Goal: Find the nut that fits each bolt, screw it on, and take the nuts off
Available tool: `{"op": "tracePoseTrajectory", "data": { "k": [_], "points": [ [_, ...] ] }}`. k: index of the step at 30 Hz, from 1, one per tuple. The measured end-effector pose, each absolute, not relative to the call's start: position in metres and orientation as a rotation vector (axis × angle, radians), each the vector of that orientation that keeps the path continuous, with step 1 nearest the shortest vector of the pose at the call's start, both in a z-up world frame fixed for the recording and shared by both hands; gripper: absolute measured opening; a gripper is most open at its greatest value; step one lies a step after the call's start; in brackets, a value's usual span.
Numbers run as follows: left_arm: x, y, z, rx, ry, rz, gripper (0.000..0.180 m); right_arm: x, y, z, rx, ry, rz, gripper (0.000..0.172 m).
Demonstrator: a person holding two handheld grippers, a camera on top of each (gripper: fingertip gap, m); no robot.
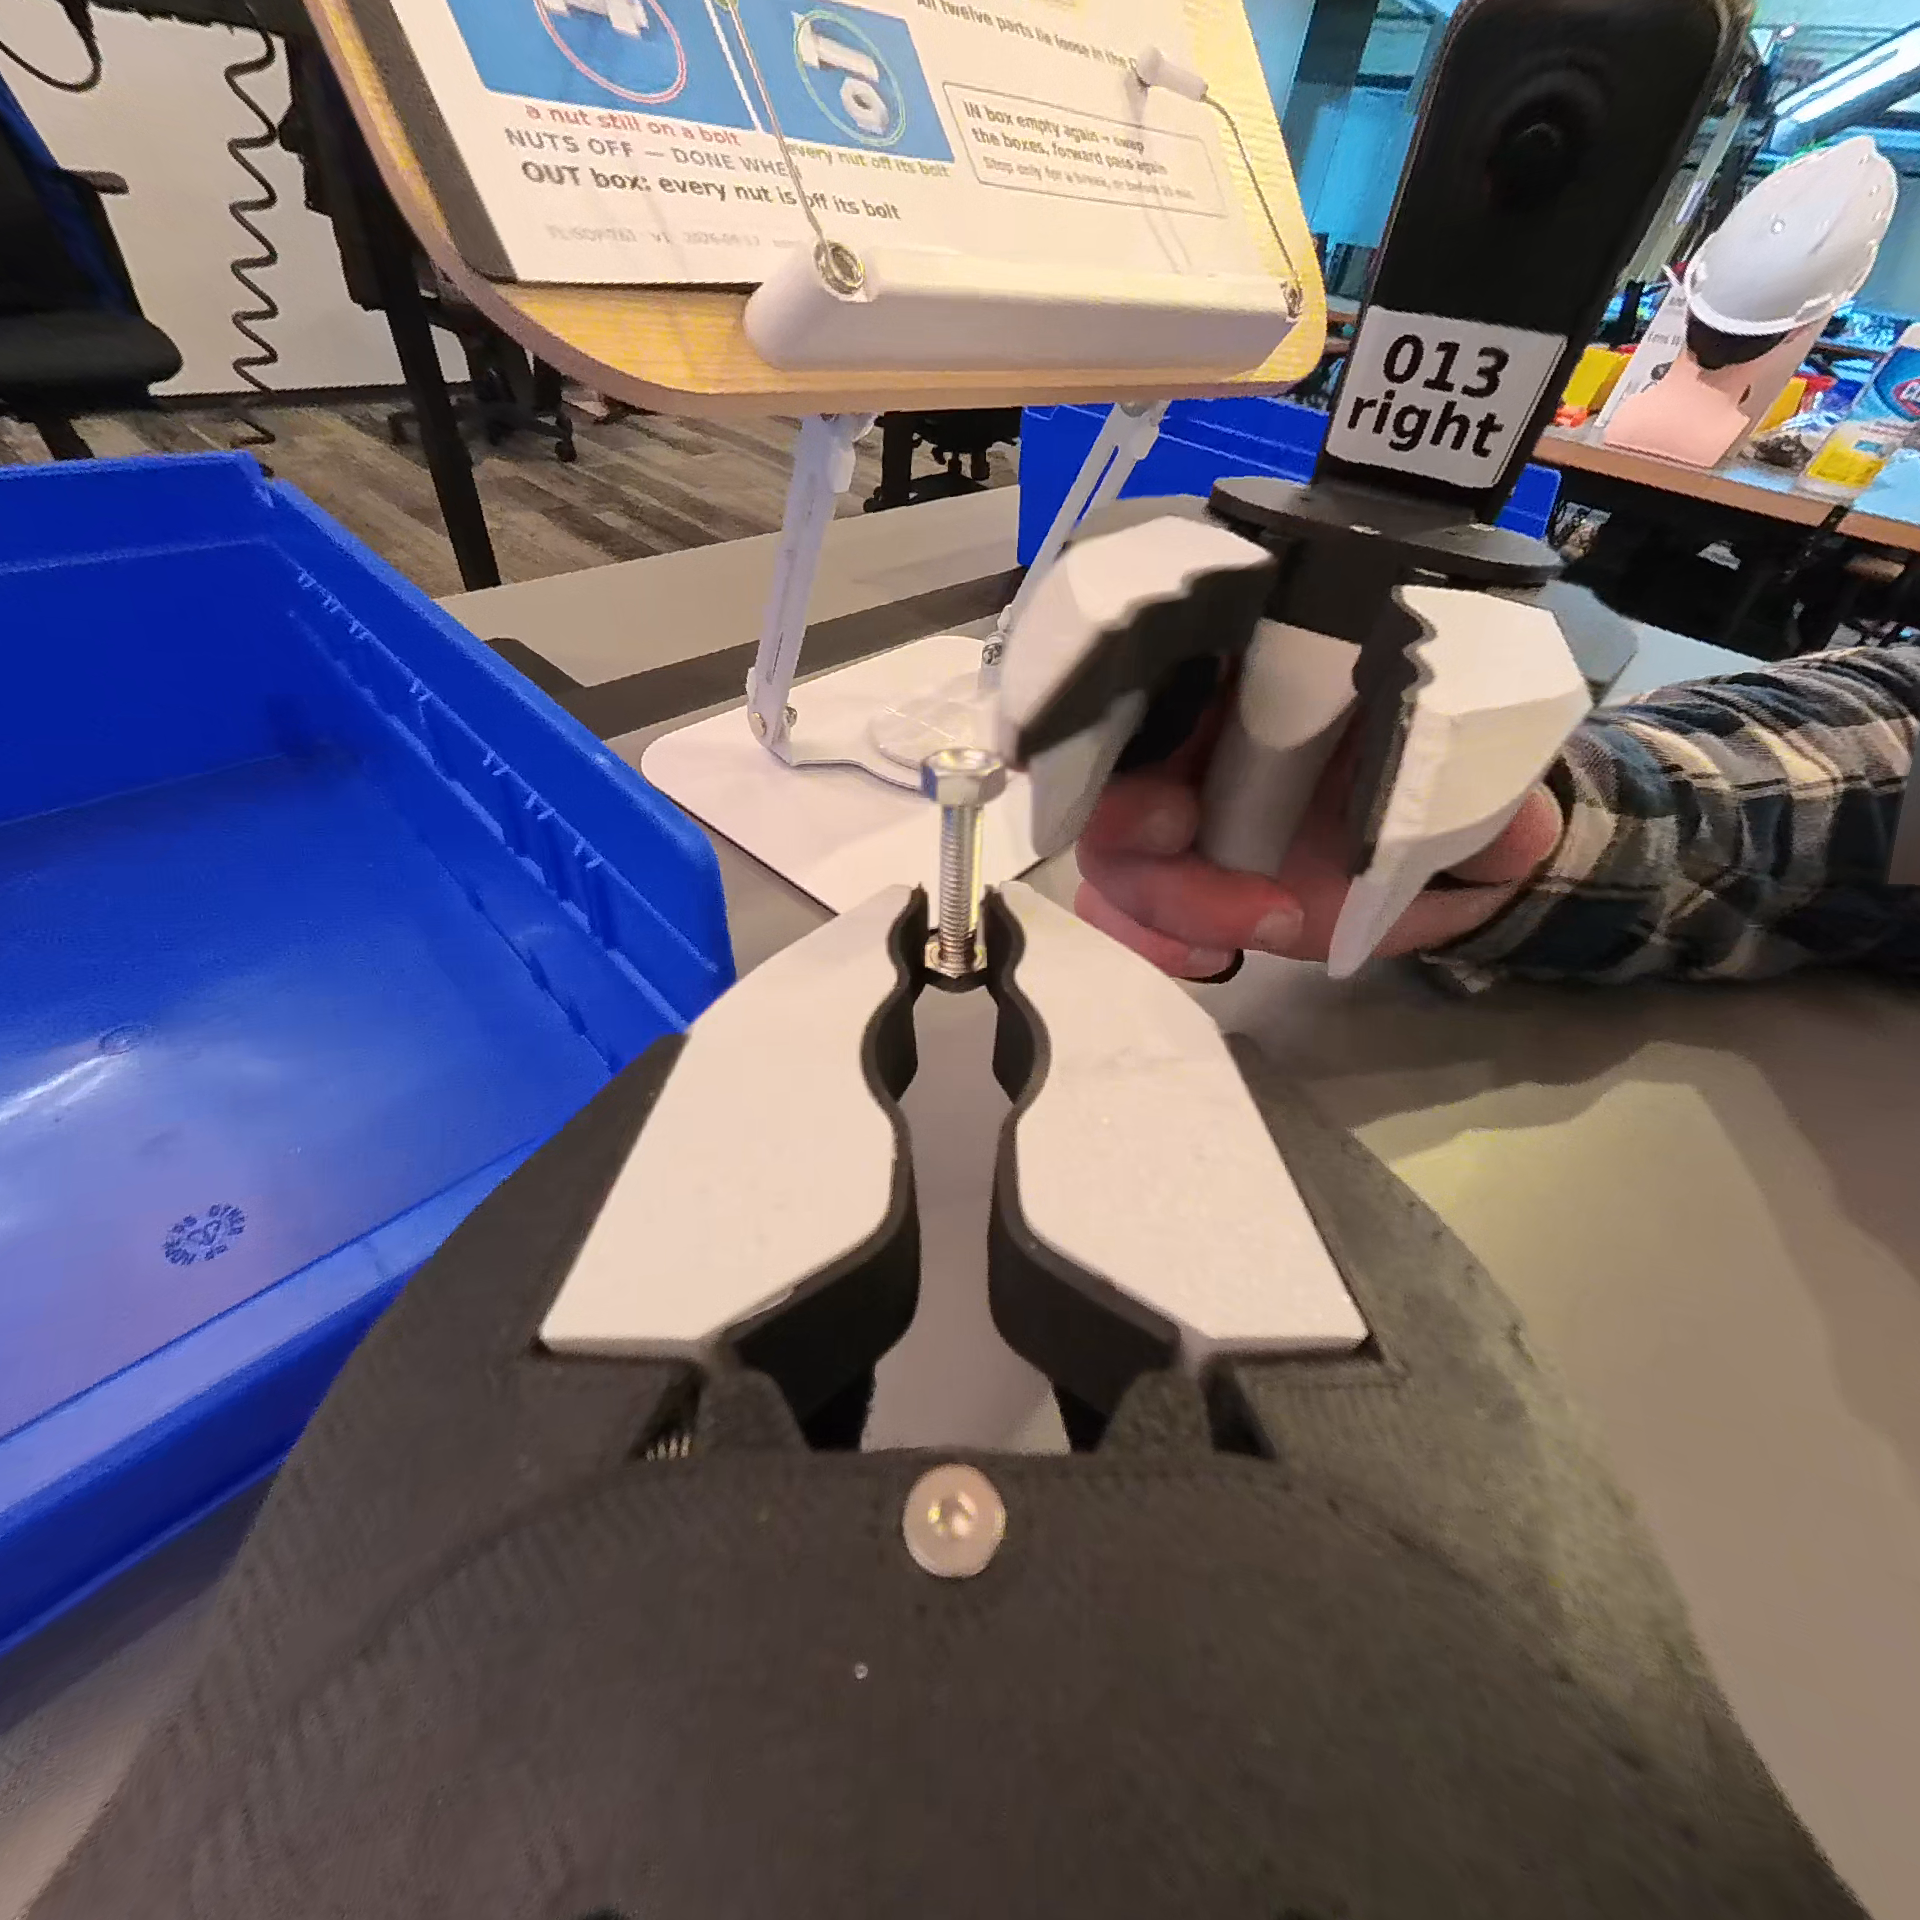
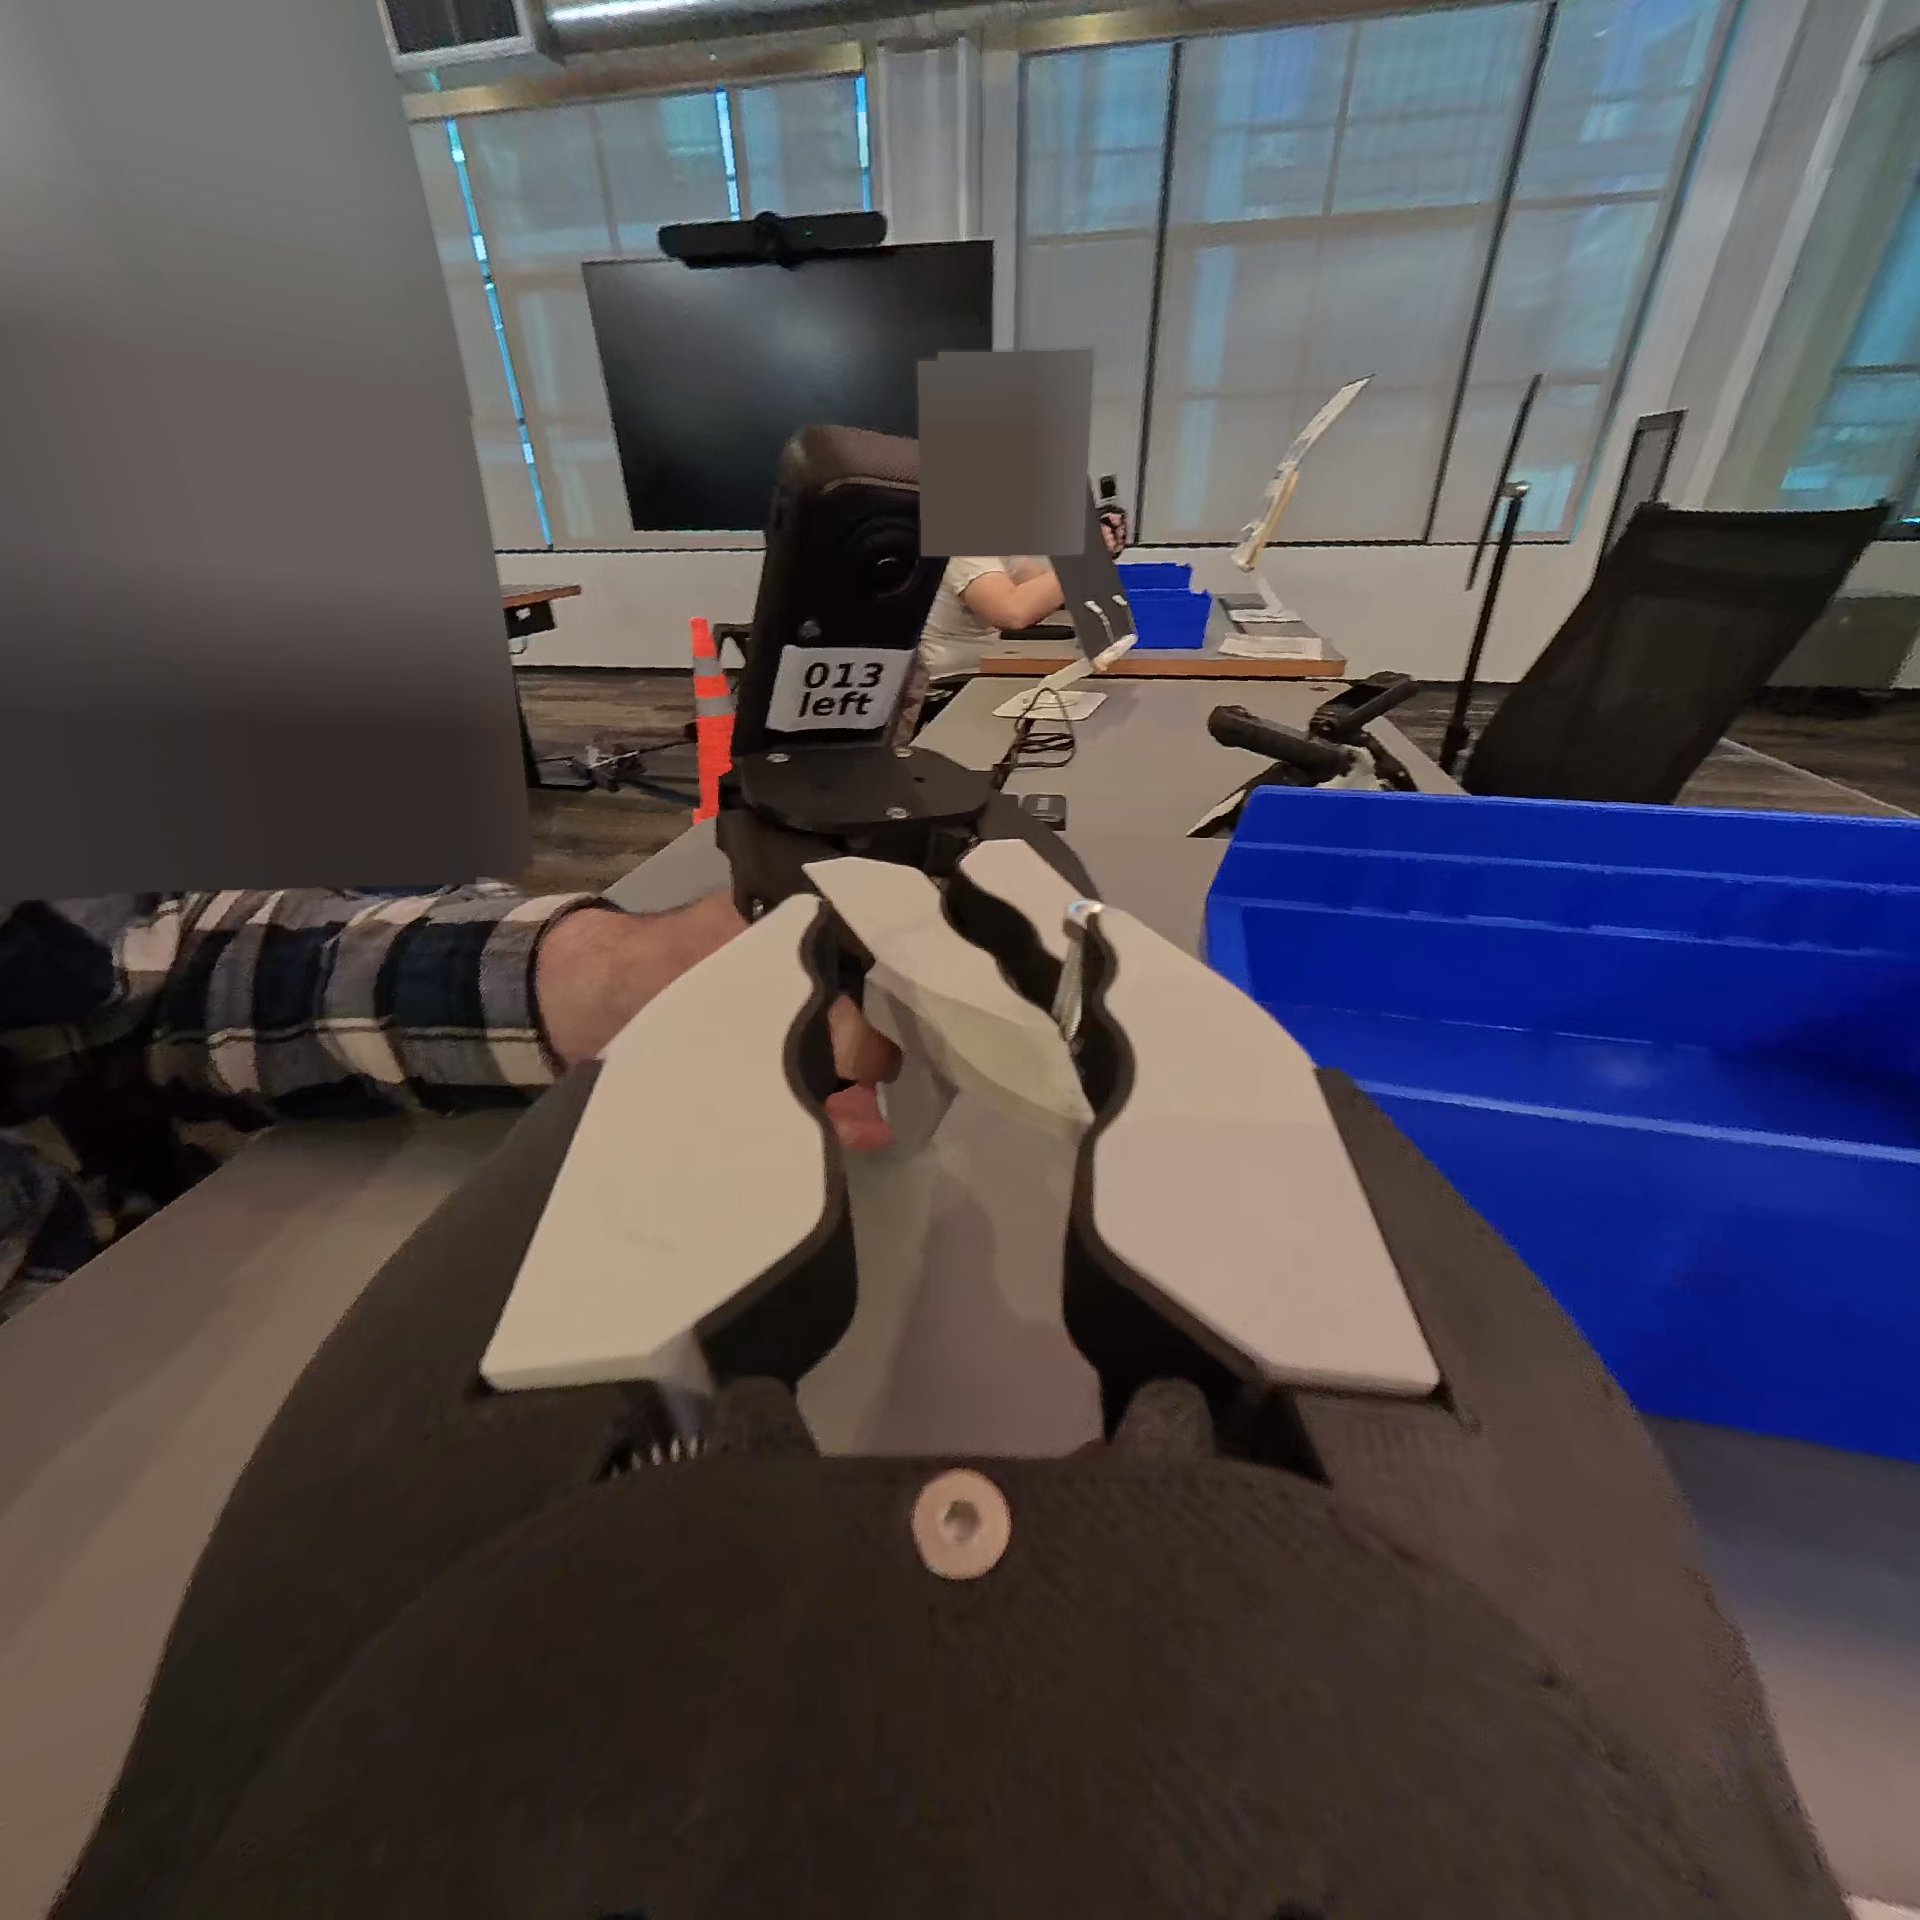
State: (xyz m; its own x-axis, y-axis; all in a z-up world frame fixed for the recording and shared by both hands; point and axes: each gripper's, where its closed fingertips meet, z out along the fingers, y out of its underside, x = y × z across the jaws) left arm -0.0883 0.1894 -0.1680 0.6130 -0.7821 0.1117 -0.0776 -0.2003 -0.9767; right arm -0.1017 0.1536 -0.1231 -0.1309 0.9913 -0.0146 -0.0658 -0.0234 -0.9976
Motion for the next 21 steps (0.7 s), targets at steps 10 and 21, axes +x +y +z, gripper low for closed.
{"op": "tracePoseTrajectory", "data": {
  "k": [10,21],
  "points": [
    [-0.085,0.19,-0.17,-1.676,0.72,-0.759,0.01,-0.107,0.149,-0.129,-1.121,-1.275,1.345,0.053],
    [-0.079,0.186,-0.175,-1.688,0.763,-0.769,0.01,-0.109,0.15,-0.13,-1.131,-1.267,1.345,0.069]
  ]
}}
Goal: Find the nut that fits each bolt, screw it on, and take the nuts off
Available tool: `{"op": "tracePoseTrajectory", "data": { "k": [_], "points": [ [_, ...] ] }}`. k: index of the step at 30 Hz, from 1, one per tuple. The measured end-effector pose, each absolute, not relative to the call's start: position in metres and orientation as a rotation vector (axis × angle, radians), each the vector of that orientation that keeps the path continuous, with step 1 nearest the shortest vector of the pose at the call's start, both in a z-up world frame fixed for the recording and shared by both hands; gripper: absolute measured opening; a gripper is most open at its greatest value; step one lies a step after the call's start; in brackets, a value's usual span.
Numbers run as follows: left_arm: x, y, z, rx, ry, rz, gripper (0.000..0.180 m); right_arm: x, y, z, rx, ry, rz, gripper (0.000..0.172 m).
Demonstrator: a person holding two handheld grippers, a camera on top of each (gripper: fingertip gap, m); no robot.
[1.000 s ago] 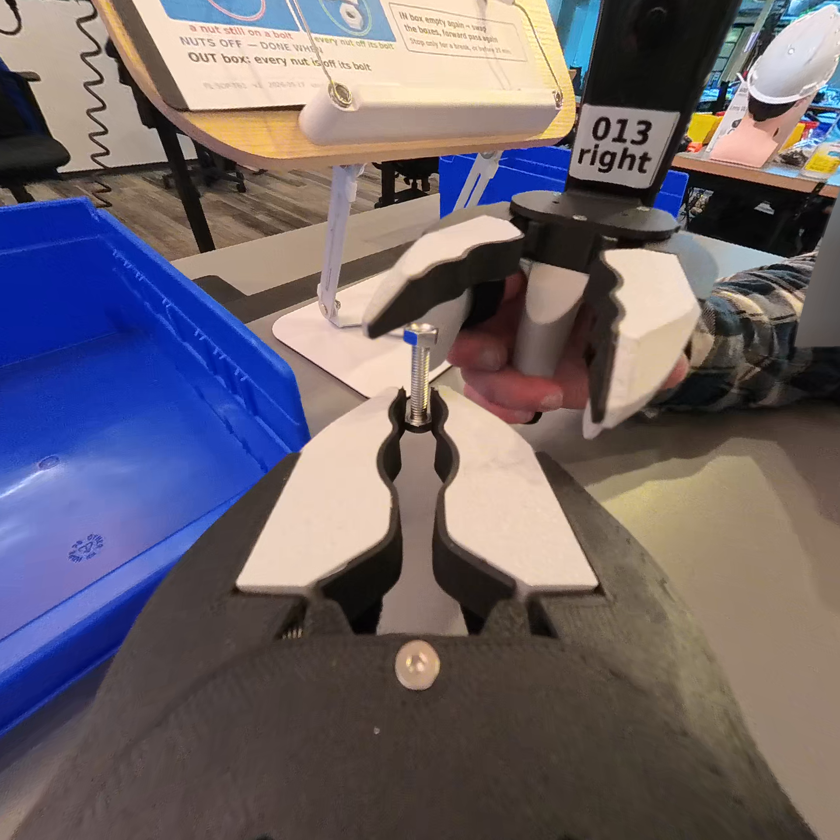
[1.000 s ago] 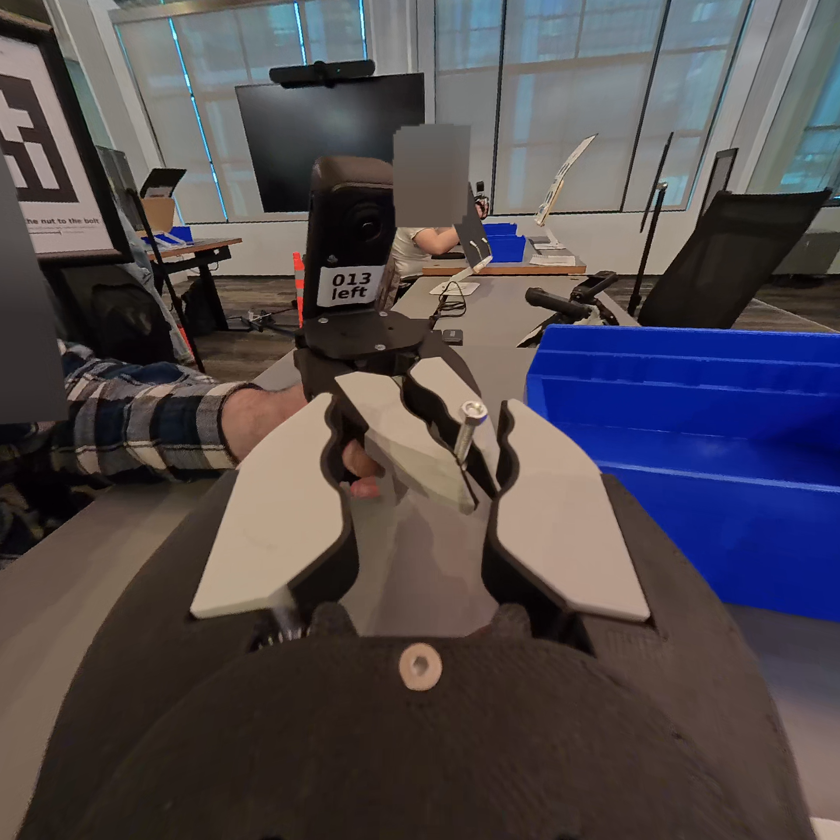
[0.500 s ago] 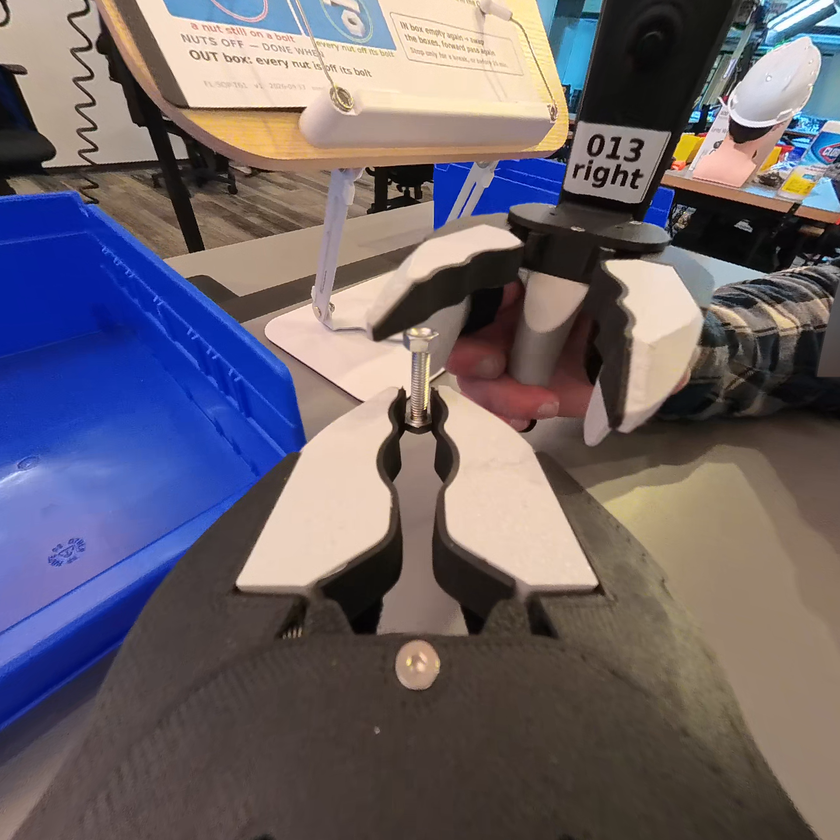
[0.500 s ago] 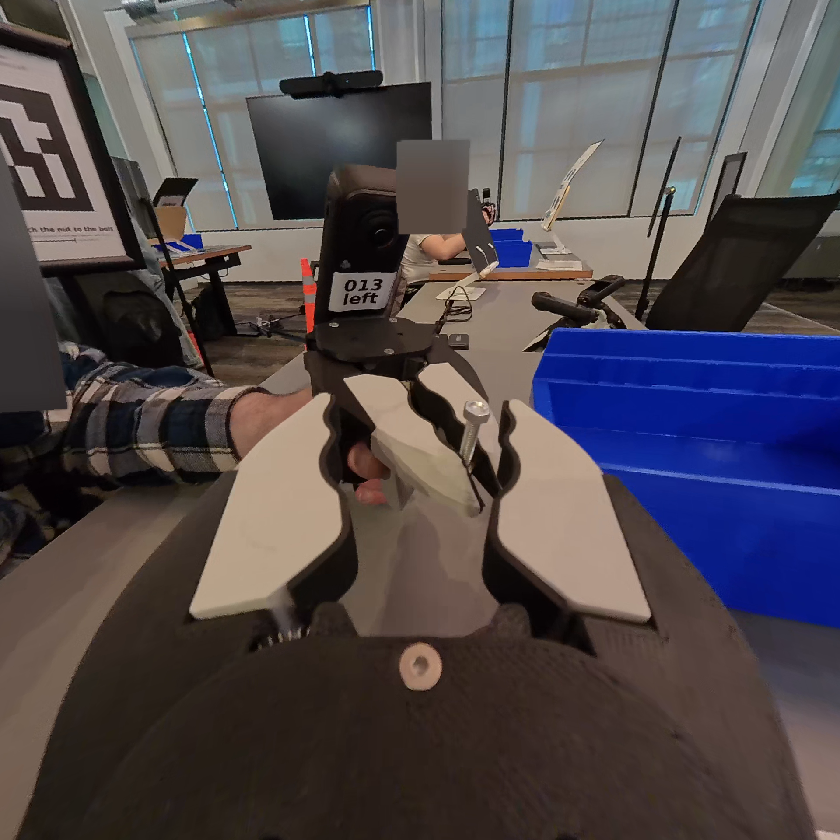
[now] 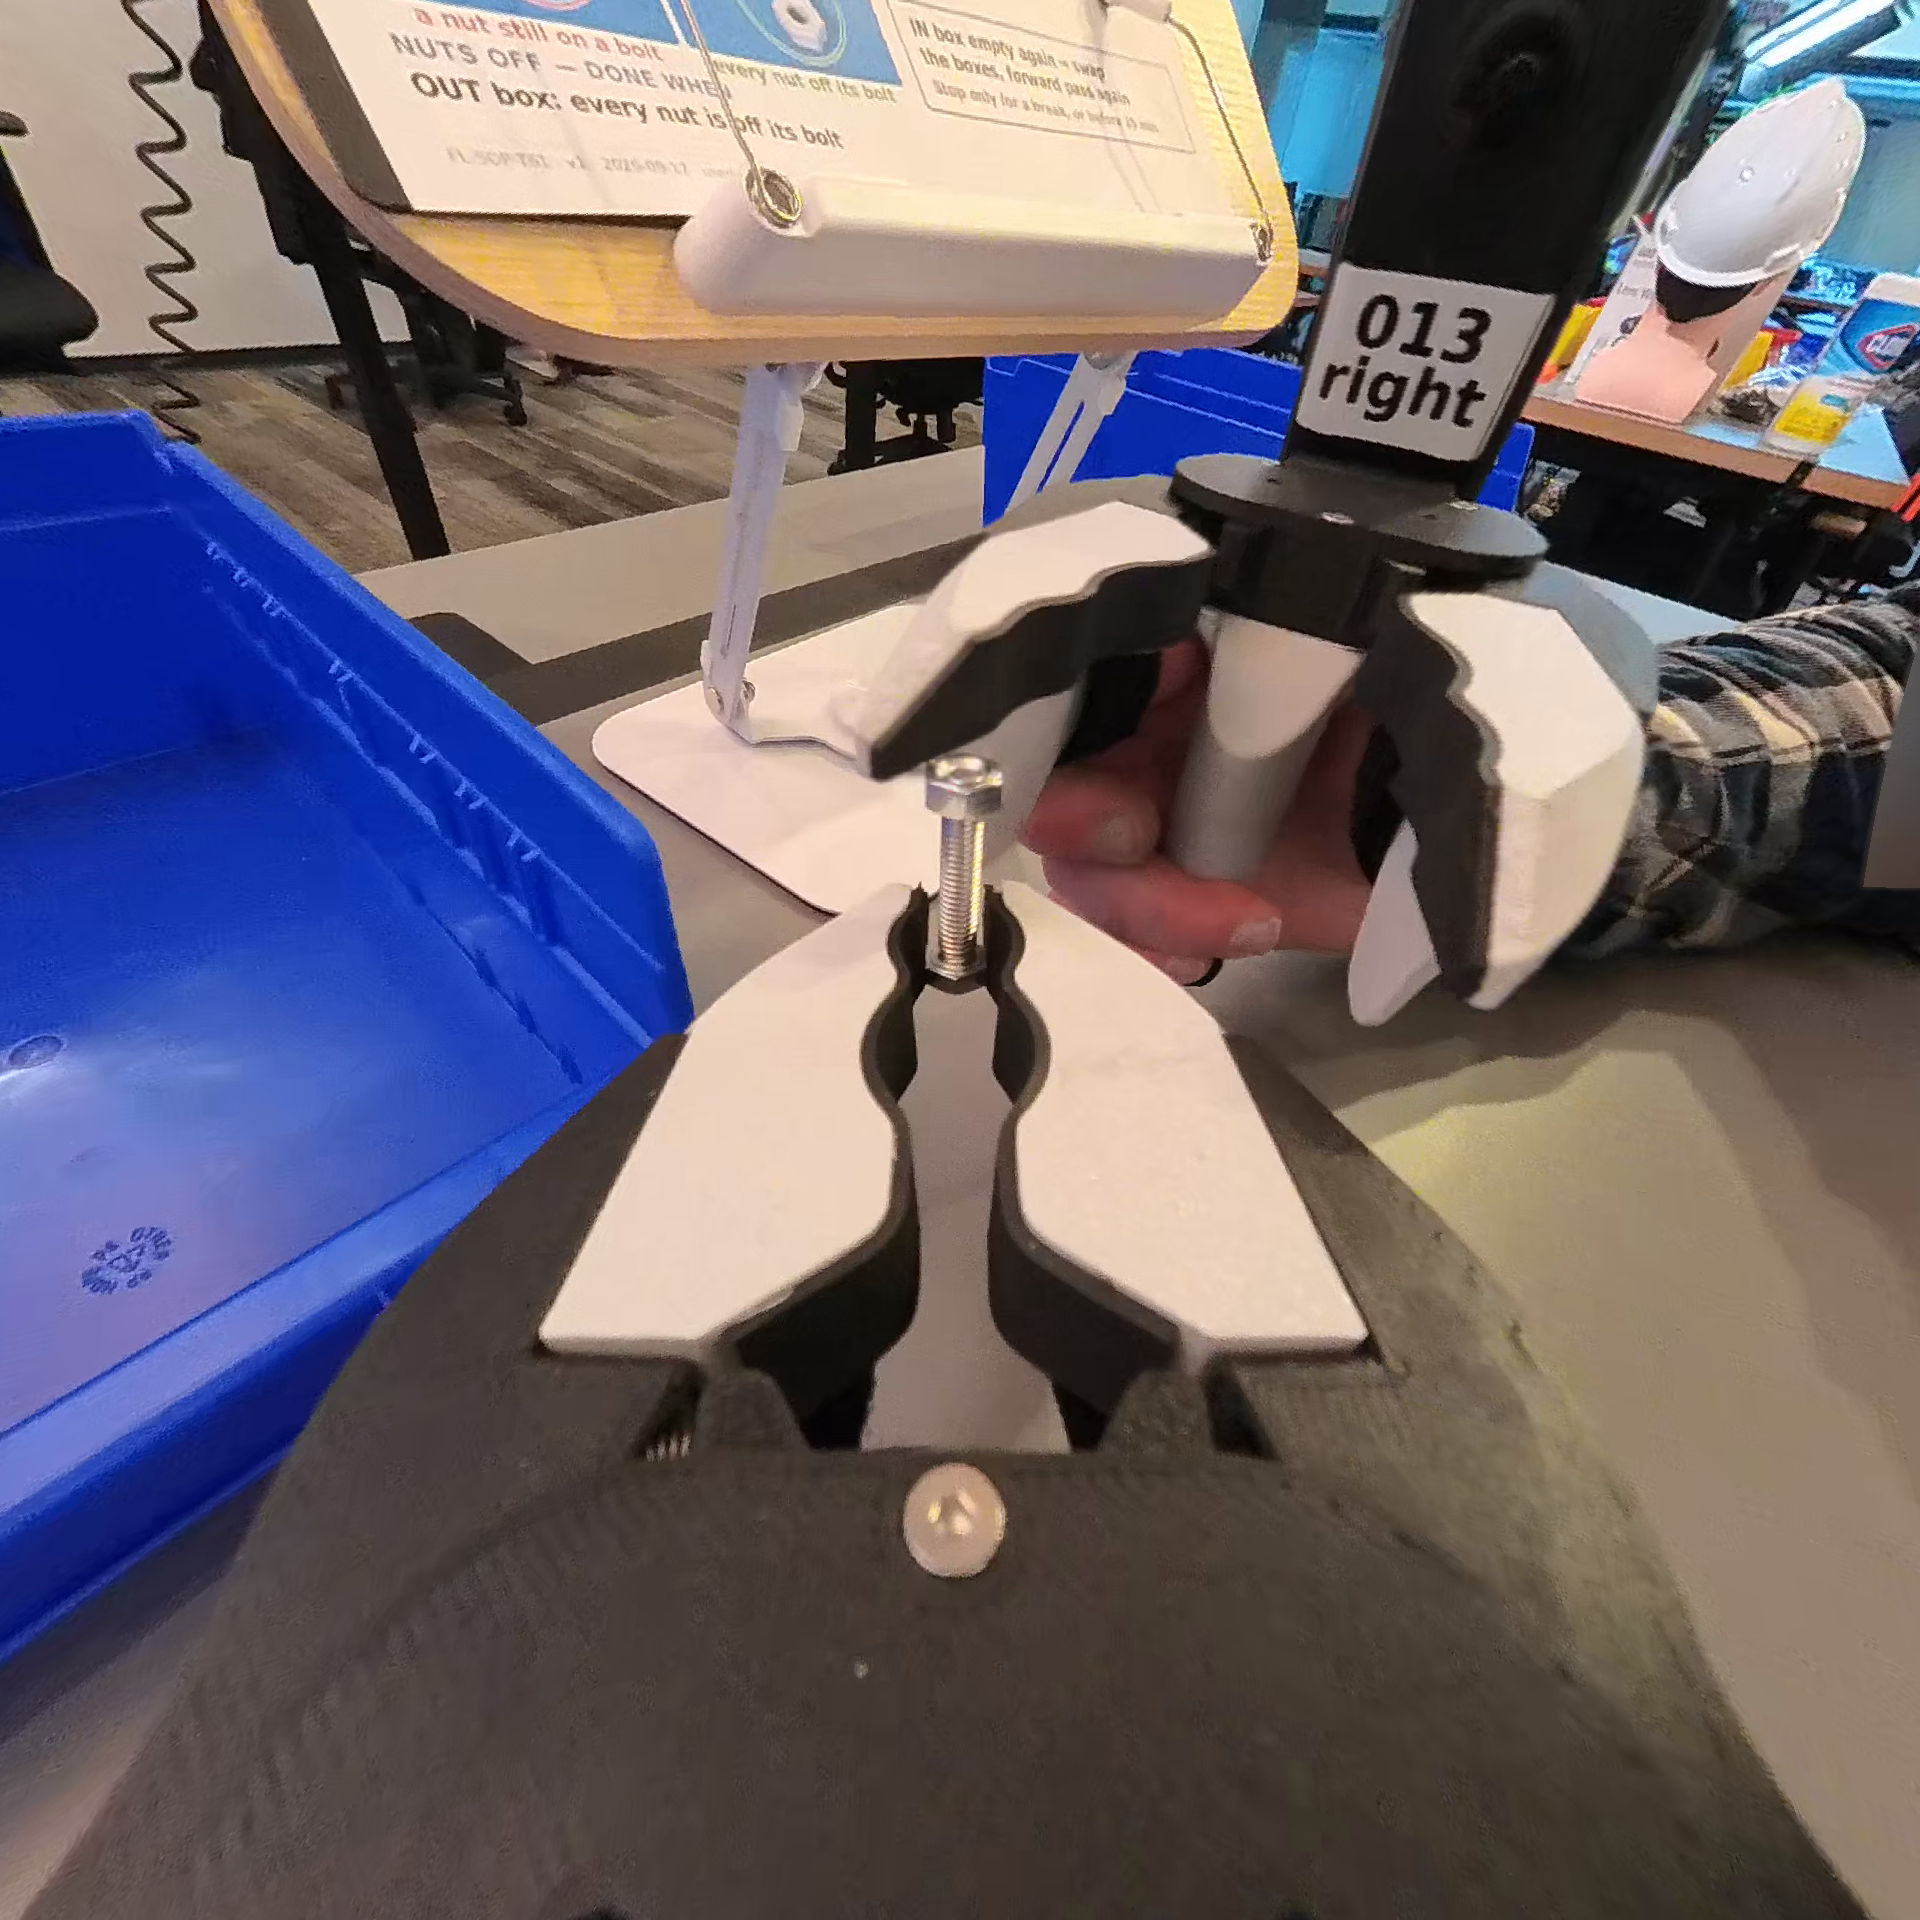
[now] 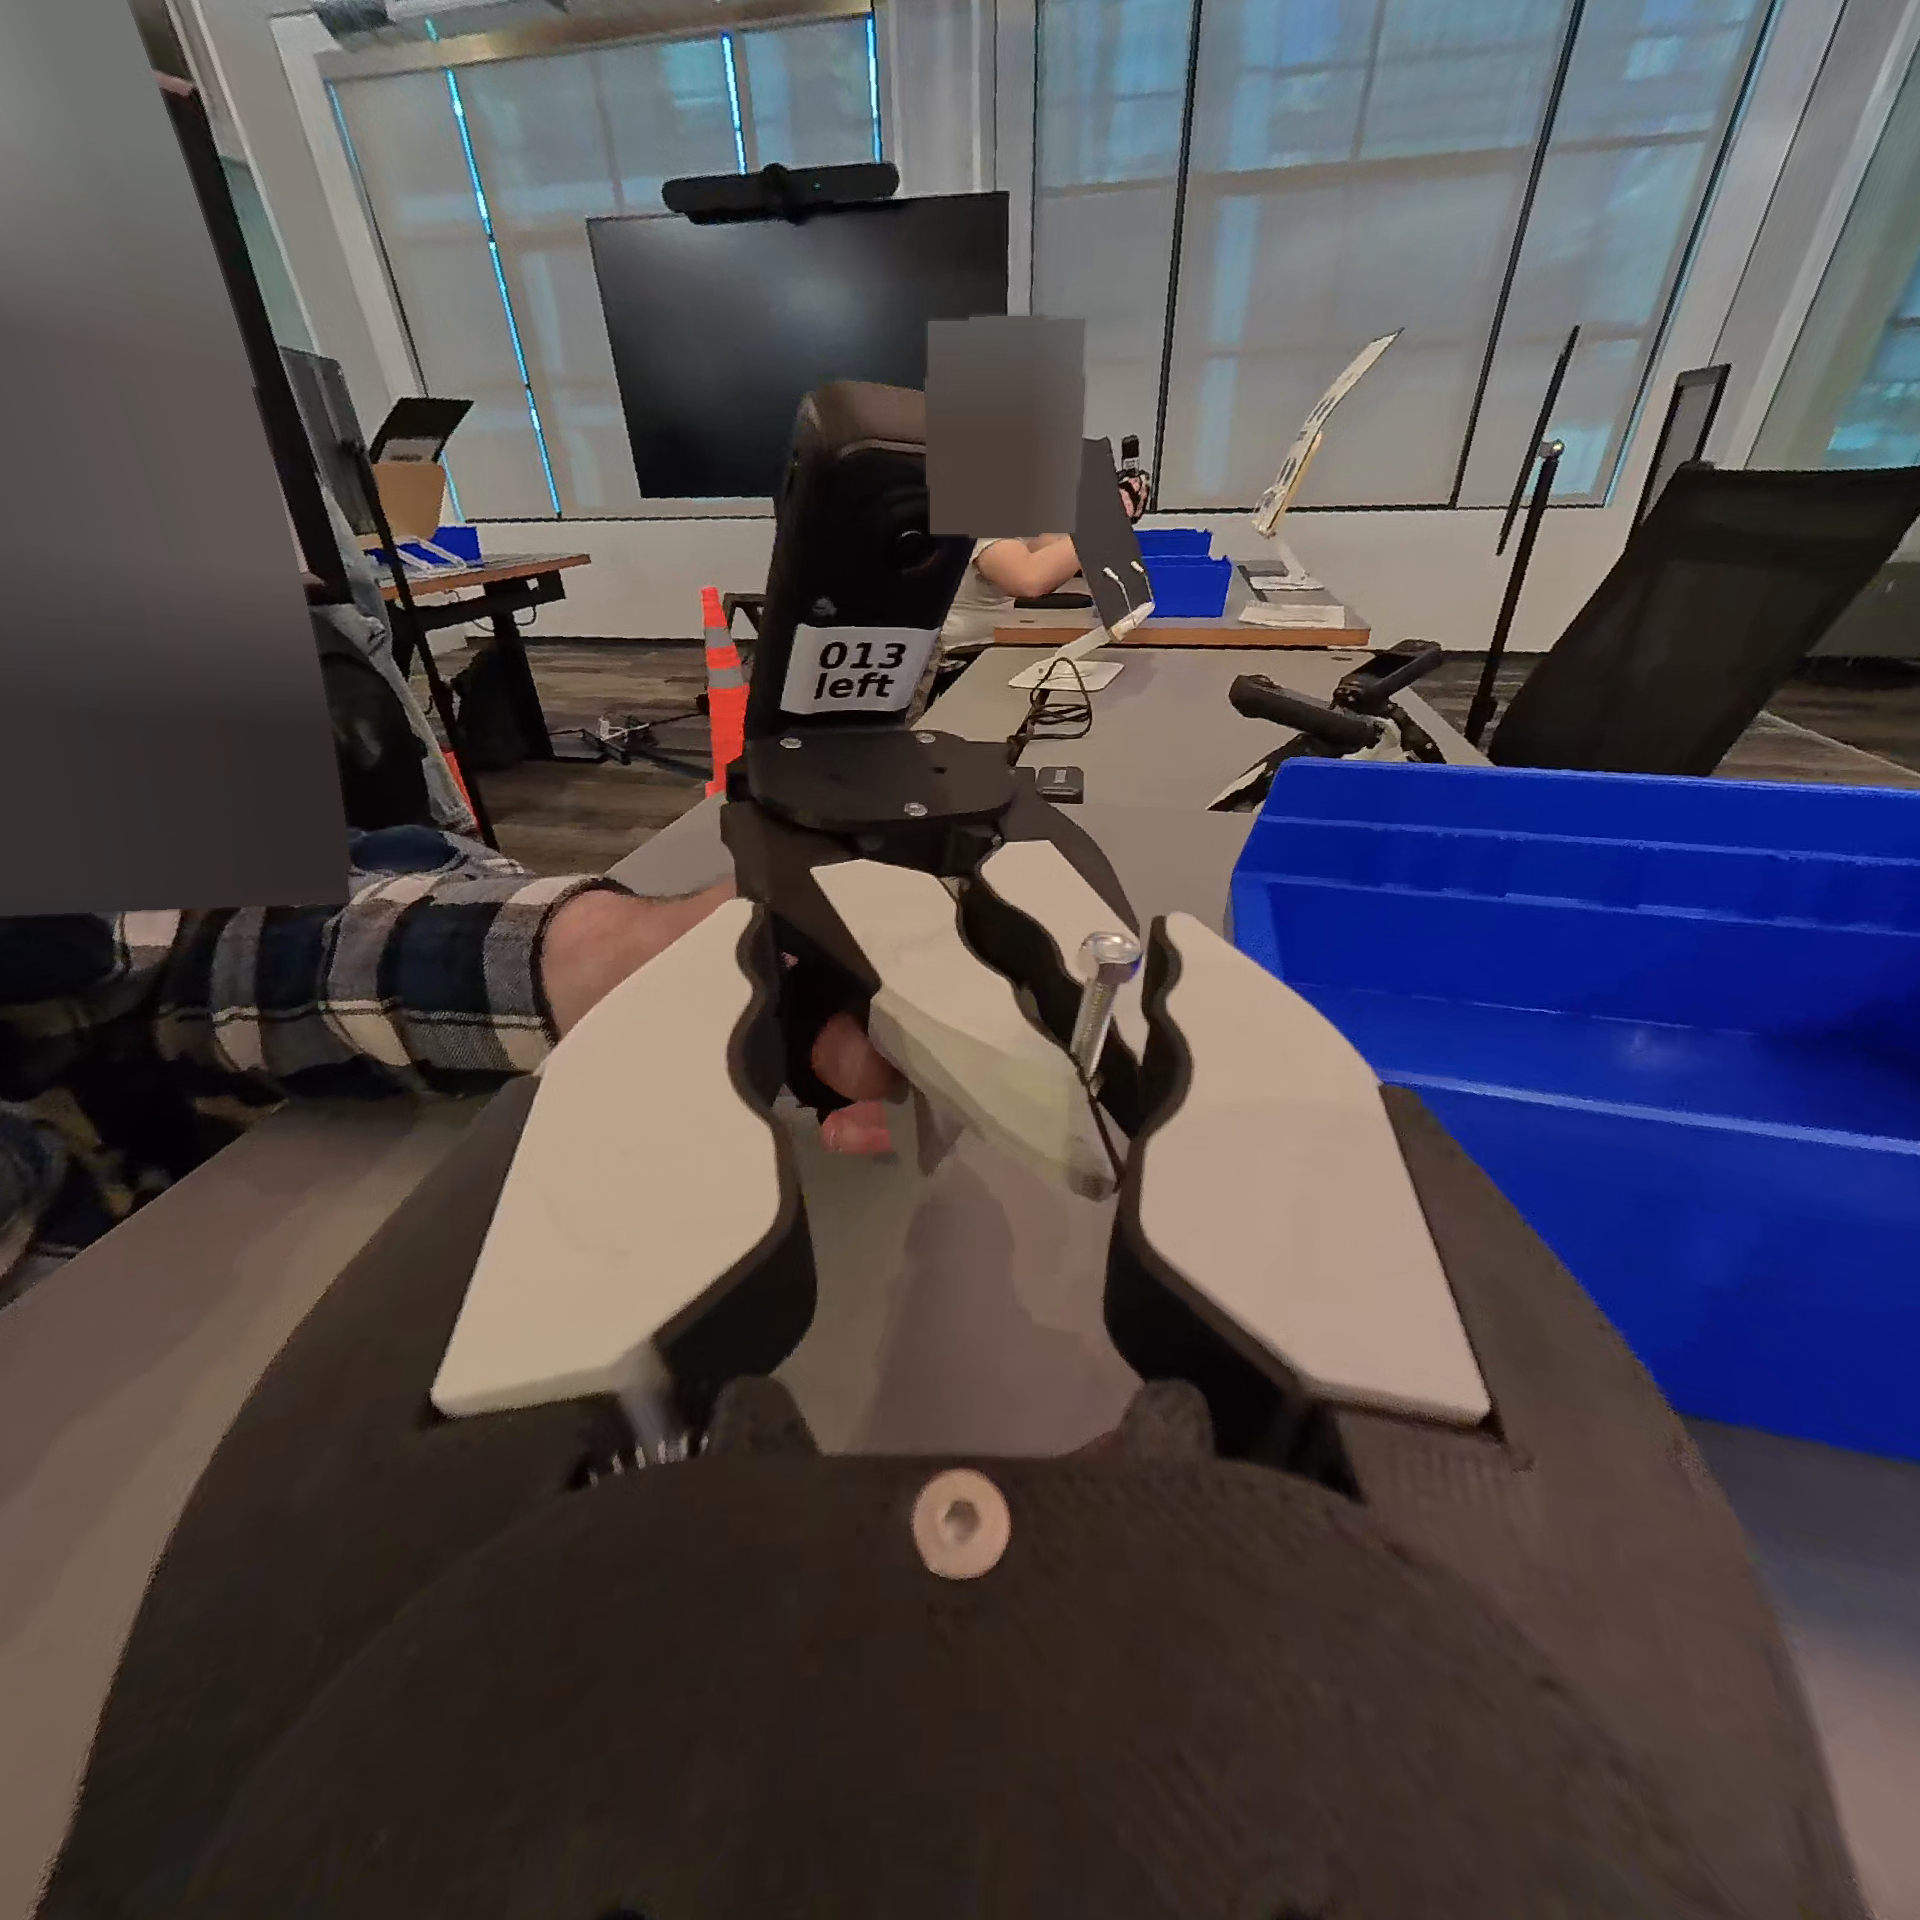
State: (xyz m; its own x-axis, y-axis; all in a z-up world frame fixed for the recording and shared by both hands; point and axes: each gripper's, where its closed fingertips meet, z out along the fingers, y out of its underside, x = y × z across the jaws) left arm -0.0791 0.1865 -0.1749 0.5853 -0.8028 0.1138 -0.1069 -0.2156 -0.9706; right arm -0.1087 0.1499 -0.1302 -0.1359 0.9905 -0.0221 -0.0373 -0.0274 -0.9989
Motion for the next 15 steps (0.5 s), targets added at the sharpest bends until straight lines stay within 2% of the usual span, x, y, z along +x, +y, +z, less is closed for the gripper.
{"op": "tracePoseTrajectory", "data": {
  "k": [4,6,12,15],
  "points": [
    [-0.084,0.188,-0.173,-1.688,0.738,-0.772,0.01,-0.108,0.149,-0.129,-1.12,-1.274,1.349,0.063],
    [-0.086,0.189,-0.171,-1.685,0.721,-0.78,0.01,-0.104,0.147,-0.127,-1.09,-1.282,1.366,0.044],
    [-0.08,0.186,-0.175,-1.691,0.755,-0.789,0.01,-0.106,0.158,-0.127,-1.141,-1.224,1.347,0.073],
    [-0.078,0.185,-0.177,-1.695,0.768,-0.793,0.01,-0.109,0.151,-0.133,-1.143,-1.264,1.36,0.072]
  ]
}}
